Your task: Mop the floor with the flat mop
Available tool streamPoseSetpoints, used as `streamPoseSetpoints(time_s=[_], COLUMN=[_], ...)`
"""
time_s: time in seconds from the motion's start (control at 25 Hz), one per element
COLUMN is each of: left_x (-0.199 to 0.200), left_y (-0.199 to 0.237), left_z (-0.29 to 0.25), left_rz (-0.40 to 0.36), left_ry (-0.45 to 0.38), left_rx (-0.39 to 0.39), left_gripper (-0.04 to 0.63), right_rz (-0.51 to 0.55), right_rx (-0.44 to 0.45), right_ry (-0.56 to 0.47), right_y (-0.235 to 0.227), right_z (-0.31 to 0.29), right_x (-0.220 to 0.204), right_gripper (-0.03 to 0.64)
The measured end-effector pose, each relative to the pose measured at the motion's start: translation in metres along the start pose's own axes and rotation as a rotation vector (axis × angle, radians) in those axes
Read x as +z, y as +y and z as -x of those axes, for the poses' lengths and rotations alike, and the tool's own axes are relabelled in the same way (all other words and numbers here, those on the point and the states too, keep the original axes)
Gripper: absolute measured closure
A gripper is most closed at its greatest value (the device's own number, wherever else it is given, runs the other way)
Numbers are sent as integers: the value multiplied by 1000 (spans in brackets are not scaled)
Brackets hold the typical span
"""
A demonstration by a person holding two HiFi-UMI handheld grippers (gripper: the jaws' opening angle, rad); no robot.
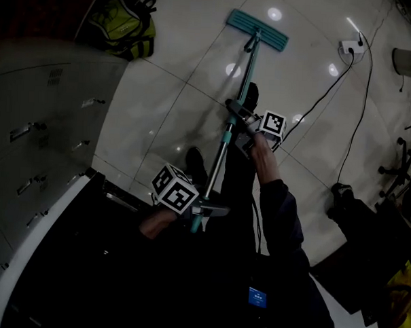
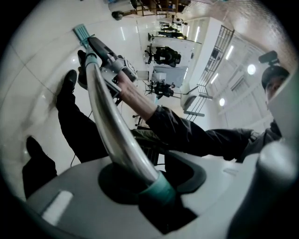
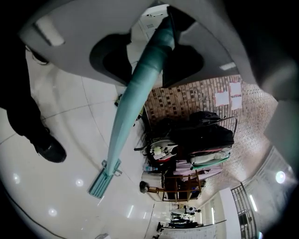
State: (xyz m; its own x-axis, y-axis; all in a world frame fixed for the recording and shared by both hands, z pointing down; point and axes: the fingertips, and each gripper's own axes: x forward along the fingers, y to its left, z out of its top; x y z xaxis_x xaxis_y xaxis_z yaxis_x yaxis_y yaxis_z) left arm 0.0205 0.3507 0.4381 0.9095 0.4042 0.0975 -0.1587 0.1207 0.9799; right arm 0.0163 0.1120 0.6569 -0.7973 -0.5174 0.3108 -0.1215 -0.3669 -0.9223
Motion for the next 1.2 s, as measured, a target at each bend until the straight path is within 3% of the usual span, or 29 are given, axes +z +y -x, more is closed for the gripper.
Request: streamPoseSetpoints(time_s=[0.48, 0.72, 0.92, 1.2], left_x=[247, 336, 359, 301], left_y=[-62, -78, -82, -78], left_z=[-52, -75, -77, -71], left_rz=[39, 33, 47, 44], left_ry=[-35, -46, -78, -45], left_rx=[-17, -18, -48, -44], left_gripper=[419, 428, 437, 443], right_rz=[-10, 9, 22, 34], right_rx=[-18, -35, -50, -40], right_ry=[30, 37, 41, 43], right_y=[61, 84, 85, 79], right_z=[17, 22, 19, 23], right_x=[243, 335, 355, 301], right_gripper=[405, 405, 405, 405])
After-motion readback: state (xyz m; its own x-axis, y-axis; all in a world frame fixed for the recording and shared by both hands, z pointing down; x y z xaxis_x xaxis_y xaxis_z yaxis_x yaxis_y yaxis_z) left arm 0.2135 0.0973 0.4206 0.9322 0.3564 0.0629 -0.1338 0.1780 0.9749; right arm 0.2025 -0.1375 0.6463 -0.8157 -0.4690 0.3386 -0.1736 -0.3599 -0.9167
